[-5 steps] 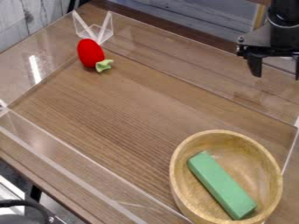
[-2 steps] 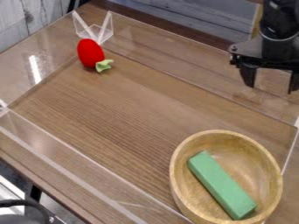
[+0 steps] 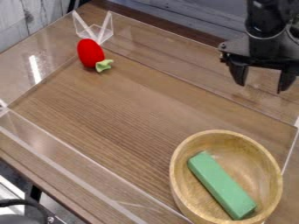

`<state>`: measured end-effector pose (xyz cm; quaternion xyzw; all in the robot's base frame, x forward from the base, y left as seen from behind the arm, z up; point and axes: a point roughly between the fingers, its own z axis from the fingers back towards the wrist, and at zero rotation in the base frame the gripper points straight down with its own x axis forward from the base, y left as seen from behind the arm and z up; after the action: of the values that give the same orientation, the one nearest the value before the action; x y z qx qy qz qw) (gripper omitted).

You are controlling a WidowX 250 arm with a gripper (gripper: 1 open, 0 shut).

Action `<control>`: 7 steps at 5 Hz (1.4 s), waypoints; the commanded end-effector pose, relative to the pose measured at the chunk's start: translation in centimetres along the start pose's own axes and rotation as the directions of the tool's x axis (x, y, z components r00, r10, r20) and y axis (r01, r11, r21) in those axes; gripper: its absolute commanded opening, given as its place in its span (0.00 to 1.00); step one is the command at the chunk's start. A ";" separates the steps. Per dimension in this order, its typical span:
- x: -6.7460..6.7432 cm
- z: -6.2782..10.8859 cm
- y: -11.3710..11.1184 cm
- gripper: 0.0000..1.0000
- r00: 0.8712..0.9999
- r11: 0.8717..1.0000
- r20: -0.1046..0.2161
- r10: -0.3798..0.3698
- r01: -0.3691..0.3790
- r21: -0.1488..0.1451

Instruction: Put the green stick in the brown bowl

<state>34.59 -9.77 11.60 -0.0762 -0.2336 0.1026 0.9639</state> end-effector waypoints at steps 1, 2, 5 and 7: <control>2.8 0.6 -0.3 1.00 0.997 1.000 0.077 0.011 -0.010 -0.016; 2.7 0.1 0.2 1.00 0.997 1.000 0.080 0.006 -0.006 -0.006; 0.7 0.5 0.9 1.00 0.993 0.989 0.039 0.113 -0.116 0.089; -0.9 0.9 1.0 1.00 0.977 0.963 0.001 0.212 -0.209 0.172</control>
<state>32.82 -8.80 10.27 -0.0072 -0.1853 0.2238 0.9568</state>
